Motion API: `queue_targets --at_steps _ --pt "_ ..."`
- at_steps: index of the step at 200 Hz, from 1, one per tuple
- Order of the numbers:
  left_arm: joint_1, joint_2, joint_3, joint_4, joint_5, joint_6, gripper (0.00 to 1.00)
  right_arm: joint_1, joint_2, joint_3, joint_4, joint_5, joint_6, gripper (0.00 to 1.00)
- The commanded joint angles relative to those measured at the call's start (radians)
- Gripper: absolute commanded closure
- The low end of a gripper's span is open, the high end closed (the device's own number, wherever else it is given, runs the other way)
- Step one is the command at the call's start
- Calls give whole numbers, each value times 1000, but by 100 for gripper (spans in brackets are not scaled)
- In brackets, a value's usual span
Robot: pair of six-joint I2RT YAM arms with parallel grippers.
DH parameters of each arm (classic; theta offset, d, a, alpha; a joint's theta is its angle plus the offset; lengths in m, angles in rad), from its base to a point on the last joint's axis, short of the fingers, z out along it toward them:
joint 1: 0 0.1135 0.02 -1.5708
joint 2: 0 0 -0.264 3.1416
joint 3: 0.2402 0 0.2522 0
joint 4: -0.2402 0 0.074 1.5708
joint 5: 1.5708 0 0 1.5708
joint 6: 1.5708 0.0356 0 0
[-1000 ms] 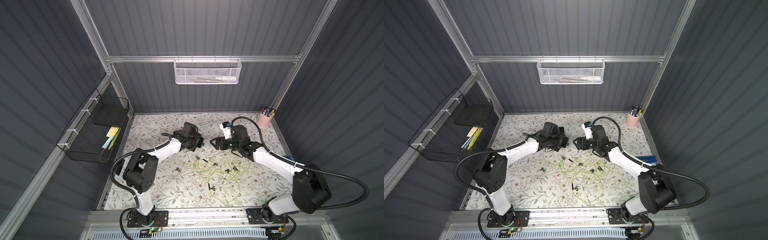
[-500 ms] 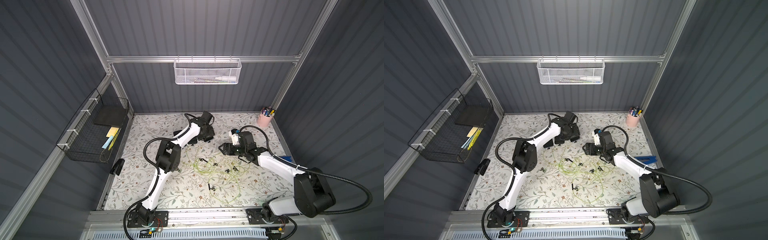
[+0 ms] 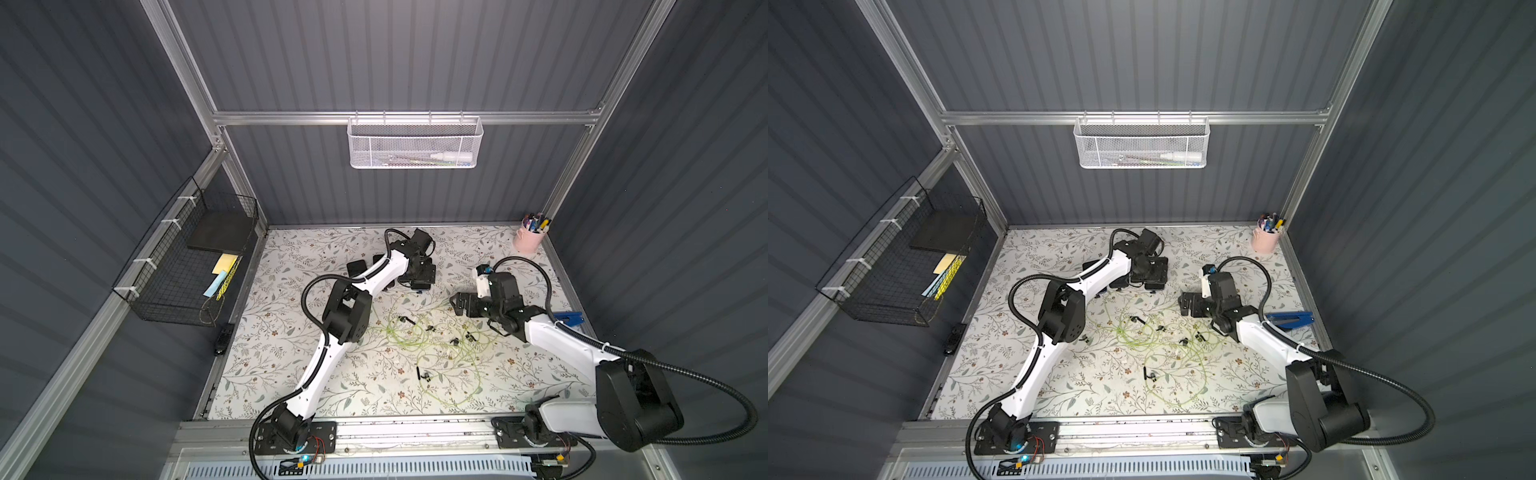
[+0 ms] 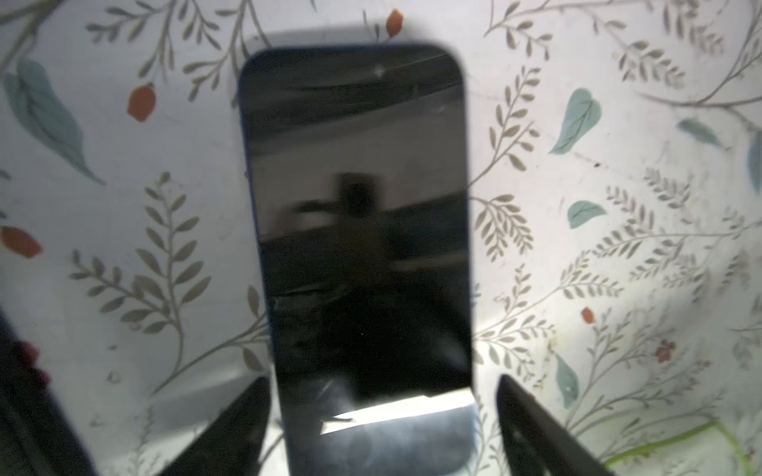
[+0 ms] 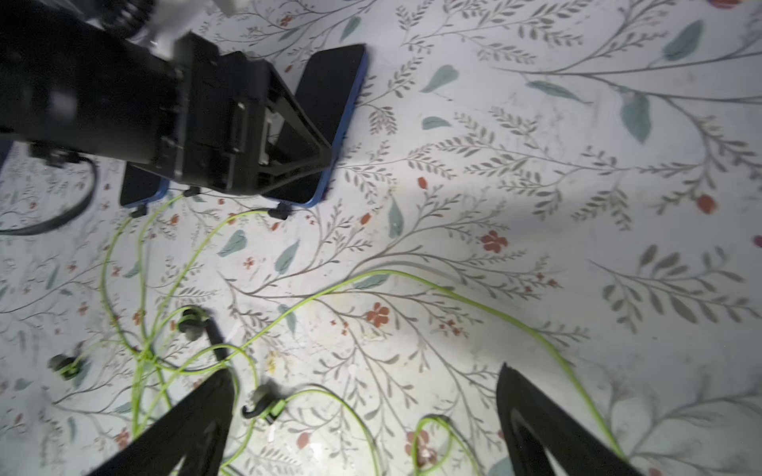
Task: Plug wired earphones into phones
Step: Place the phone at the center of the board, then reset both arms
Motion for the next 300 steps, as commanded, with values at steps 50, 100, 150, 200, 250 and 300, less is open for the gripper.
queue_targets --at_steps 50,100,150,200,250,300 --pt "38 -311 -211 156 -3 166 0 -80 -96 -15 10 97 -32 1" --pt "93 -747 -697 355 -246 236 0 -96 -147 -24 6 238 -143 1" --pt "316 -978 -1135 491 -480 287 0 -104 -14 71 -38 257 -201 1" --pt "451 -1014 -1410 765 -576 324 0 -104 -45 26 -10 304 -223 1" --pt "528 -940 -1567 1104 -523 342 0 -121 -26 -224 481 369 -263 1" --pt "588 -829 -1634 1356 -442 348 0 -225 158 -236 788 362 -309 1"
